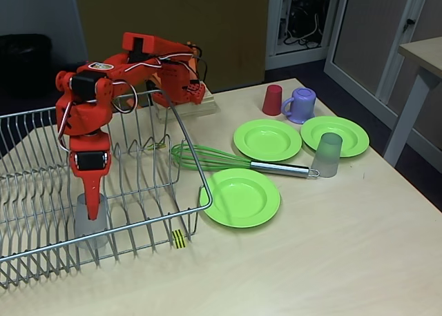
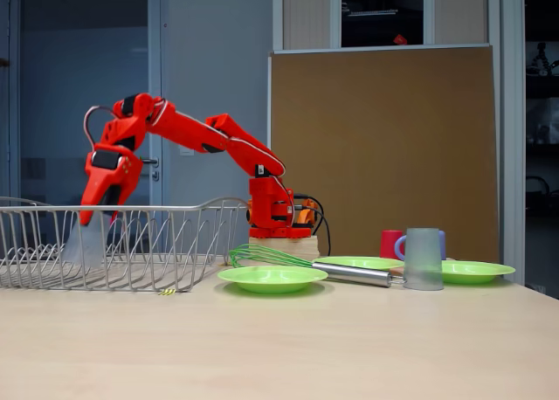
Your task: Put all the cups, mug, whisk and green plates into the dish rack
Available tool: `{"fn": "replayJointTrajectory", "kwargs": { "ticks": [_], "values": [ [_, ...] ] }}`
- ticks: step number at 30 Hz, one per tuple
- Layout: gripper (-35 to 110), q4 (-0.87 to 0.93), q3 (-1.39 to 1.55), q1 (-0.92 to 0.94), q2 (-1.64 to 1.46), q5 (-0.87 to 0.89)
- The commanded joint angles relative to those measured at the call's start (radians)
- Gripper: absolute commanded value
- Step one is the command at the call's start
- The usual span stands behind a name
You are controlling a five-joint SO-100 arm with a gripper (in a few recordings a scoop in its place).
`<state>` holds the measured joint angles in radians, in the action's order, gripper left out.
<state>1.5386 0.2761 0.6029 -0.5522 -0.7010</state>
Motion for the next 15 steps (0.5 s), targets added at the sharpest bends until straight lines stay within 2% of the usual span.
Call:
{"fn": "replayJointTrajectory", "kwargs": {
  "ticks": [1,4,12,15],
  "values": [
    [1,-0.009,-0.052,0.031,0.000,-0.025],
    [1,-0.008,-0.054,0.043,0.015,-0.023],
    [25,0.000,-0.051,0.058,0.029,-0.017],
    [30,0.003,-0.051,0.061,0.031,-0.009]
  ]
}}
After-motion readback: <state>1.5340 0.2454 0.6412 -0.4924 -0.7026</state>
